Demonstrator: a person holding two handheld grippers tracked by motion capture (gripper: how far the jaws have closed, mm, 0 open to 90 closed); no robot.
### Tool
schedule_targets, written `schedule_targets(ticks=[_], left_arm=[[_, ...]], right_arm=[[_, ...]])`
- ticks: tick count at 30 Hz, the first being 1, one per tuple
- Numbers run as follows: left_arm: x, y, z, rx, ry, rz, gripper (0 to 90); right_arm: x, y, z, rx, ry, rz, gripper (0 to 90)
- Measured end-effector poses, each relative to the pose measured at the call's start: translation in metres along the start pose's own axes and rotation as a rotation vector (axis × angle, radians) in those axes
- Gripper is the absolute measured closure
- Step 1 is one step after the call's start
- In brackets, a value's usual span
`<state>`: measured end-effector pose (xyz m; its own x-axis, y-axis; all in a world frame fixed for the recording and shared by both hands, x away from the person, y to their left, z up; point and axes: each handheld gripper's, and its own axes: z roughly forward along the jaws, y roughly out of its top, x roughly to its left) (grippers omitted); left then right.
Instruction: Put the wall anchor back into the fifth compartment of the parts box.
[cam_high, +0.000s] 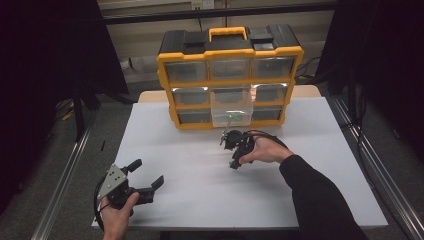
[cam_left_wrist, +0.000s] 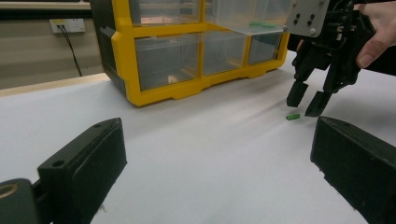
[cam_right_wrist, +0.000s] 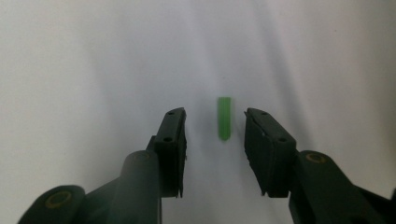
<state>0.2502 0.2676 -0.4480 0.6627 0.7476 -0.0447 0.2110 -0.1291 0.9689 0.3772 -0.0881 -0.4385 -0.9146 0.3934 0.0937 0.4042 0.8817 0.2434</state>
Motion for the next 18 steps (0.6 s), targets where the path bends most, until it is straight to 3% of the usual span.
schedule_targets(ticks=[3, 8, 18], left_arm=[[-0.0003, -0.0001, 0.0002, -0.005, -0.001, -0.006, 3.3], [-0.0005, 0.0, 0.0002, -0.007, -0.002, -0.007, 3.3], [-0.0006, 0.0001, 0.0, -0.003, -0.002, -0.004, 3.3]], right_arm=[[-0.002, 0.0011, 0.0011, -0.001, -0.004, -0.022, 62.0], [-0.004, 0.0027, 0.0022, 0.025, -0.025, 0.01, 67.1], [-0.0055, 0.0055, 0.0089, 0.043, -0.019, -0.009, 72.0]])
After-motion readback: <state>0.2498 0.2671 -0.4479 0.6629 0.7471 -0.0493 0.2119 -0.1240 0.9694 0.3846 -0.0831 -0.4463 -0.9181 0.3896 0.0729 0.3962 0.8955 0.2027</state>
